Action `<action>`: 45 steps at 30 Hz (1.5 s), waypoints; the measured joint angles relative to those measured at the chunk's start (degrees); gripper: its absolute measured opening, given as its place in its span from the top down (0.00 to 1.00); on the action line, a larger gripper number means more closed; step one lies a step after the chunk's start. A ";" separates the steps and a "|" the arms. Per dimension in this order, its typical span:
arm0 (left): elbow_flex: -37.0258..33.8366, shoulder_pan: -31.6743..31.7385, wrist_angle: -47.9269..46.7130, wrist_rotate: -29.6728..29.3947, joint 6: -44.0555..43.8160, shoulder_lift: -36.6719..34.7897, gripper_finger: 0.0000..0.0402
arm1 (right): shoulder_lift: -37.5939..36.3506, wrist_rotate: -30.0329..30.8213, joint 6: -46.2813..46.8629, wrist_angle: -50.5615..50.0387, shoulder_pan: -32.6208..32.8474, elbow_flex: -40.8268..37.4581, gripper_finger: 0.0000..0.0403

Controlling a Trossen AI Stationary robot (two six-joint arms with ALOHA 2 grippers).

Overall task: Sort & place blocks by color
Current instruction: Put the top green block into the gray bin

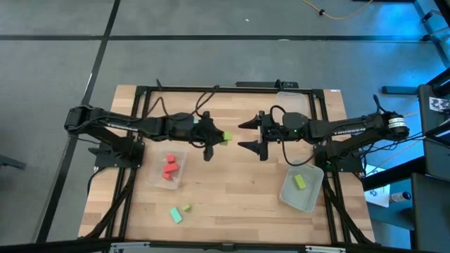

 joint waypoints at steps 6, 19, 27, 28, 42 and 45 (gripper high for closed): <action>3.73 0.02 -0.29 0.05 0.12 5.14 0.90 | 2.68 0.02 0.08 2.34 1.15 0.07 0.13; 4.33 0.04 1.28 -0.04 0.07 6.33 0.90 | 3.24 0.22 1.23 2.40 1.14 0.04 0.38; 4.33 0.05 1.28 0.41 -0.18 6.30 0.90 | 3.36 0.23 1.25 2.74 1.12 -0.03 0.61; 4.34 0.05 1.28 0.44 -0.39 6.26 0.90 | 3.36 0.28 1.17 2.92 1.12 -0.04 0.63; 4.35 1.96 0.30 5.54 -0.89 5.36 0.76 | 3.29 -0.06 1.68 2.99 1.16 -0.04 0.67; 4.35 3.27 -2.46 8.83 -2.34 3.71 0.69 | 2.39 -0.18 1.58 0.39 1.18 -0.04 0.67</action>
